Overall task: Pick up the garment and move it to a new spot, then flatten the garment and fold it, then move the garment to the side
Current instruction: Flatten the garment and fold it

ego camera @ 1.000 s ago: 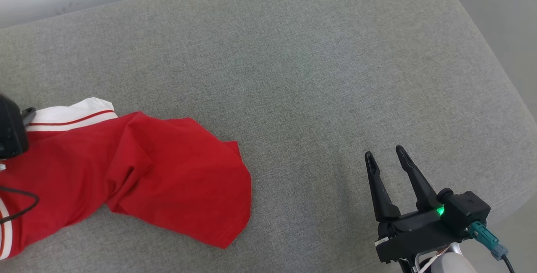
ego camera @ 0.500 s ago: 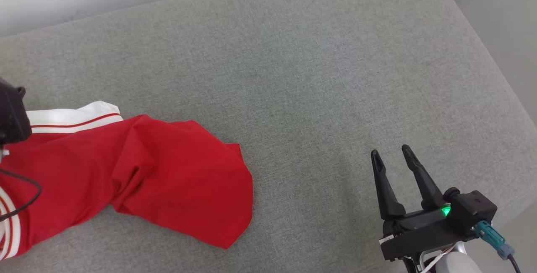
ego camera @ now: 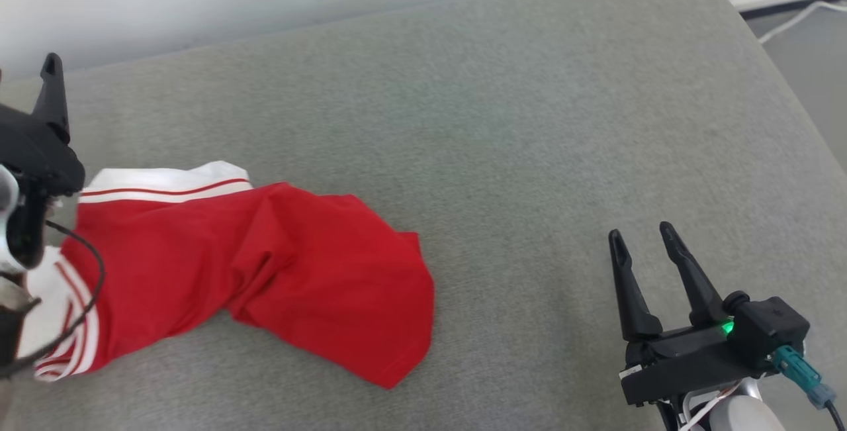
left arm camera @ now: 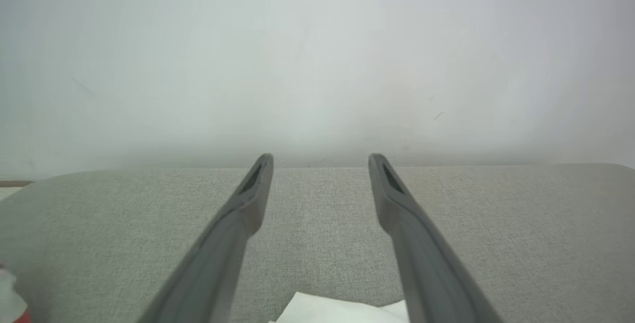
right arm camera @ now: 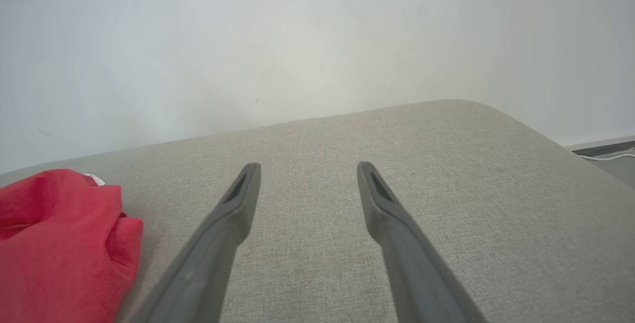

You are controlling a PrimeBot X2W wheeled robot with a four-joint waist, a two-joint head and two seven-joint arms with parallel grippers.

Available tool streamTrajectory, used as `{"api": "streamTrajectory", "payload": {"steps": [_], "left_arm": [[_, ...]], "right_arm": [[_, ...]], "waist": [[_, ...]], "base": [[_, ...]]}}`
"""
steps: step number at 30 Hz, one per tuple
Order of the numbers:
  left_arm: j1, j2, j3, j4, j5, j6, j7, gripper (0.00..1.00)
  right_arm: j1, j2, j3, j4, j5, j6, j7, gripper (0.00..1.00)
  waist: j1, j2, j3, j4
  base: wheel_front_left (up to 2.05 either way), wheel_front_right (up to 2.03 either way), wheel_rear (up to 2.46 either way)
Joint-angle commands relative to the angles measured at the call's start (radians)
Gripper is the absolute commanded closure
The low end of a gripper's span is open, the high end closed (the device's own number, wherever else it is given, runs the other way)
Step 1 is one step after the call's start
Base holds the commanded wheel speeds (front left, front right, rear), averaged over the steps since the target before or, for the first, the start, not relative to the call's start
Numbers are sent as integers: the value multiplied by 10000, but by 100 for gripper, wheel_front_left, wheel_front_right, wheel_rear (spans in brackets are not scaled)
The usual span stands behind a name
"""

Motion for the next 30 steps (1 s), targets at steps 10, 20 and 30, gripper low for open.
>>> {"api": "streamTrajectory", "payload": {"steps": [10,20,30], "left_arm": [[2655,-288,713,-2359,223,1018,-2834,0],[5717,-435,527,-4830,937,2227,-3786,0],[7873,-704,-67,-6267,1561,3078,-3997,0]], "right_arm": [[324,-153,-332,-461,-303,5,454,0],[641,-173,-532,-791,-476,5,810,0],[994,-148,-512,-827,-498,5,1013,0]], "waist": [[1,0,-720,1025],[1,0,-1015,1465],[1,0,-1491,1614]], "base": [[0,0,0],[0,0,0],[0,0,0]]}}
